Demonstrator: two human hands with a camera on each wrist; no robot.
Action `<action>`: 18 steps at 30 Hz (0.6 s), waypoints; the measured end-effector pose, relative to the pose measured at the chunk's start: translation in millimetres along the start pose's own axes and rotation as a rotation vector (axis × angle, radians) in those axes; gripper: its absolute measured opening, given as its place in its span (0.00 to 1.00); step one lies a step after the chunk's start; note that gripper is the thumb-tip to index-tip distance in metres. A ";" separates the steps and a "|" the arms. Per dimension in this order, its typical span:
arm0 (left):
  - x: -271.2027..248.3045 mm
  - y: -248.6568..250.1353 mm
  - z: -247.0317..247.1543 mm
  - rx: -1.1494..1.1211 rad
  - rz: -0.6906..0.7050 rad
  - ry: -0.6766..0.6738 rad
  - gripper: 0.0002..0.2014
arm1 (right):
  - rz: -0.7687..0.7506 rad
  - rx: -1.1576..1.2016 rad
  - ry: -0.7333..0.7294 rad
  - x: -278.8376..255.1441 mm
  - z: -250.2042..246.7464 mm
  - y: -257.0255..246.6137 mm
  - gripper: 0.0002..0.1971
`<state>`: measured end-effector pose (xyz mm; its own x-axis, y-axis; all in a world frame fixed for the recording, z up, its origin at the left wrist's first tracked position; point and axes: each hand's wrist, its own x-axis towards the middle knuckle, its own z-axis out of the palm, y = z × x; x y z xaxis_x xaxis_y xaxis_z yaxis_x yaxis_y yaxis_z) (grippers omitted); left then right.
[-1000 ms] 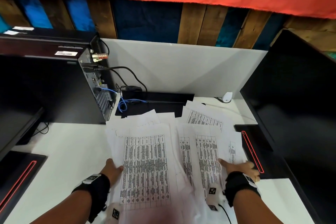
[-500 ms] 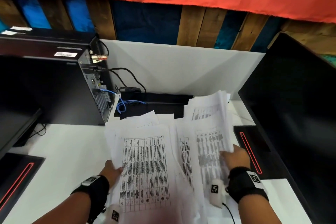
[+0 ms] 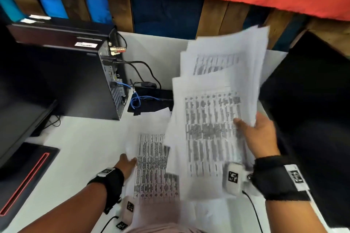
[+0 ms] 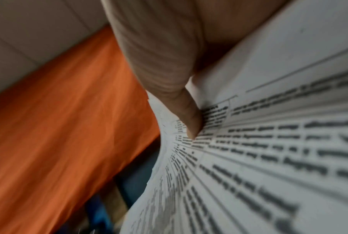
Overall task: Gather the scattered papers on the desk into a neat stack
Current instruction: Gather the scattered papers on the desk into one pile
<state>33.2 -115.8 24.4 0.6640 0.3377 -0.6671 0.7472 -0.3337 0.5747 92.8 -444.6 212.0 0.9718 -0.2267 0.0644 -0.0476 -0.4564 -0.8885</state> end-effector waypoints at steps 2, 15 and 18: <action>-3.9 3.9 0.5 -0.054 -0.013 0.015 0.33 | 0.051 -0.083 -0.119 -9.3 33.8 24.1 0.13; -6.4 -4.7 -7.9 0.023 0.057 -0.029 0.25 | 0.300 -0.240 -0.442 -64.7 121.8 125.2 0.29; -10.5 -1.7 -8.8 0.083 0.064 -0.037 0.25 | 0.376 -0.183 -0.431 -69.3 120.3 124.5 0.23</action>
<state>25.3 -111.0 34.6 0.7078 0.2814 -0.6480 0.6972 -0.4259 0.5766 47.4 -382.2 42.3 0.8846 -0.0493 -0.4637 -0.4083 -0.5623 -0.7191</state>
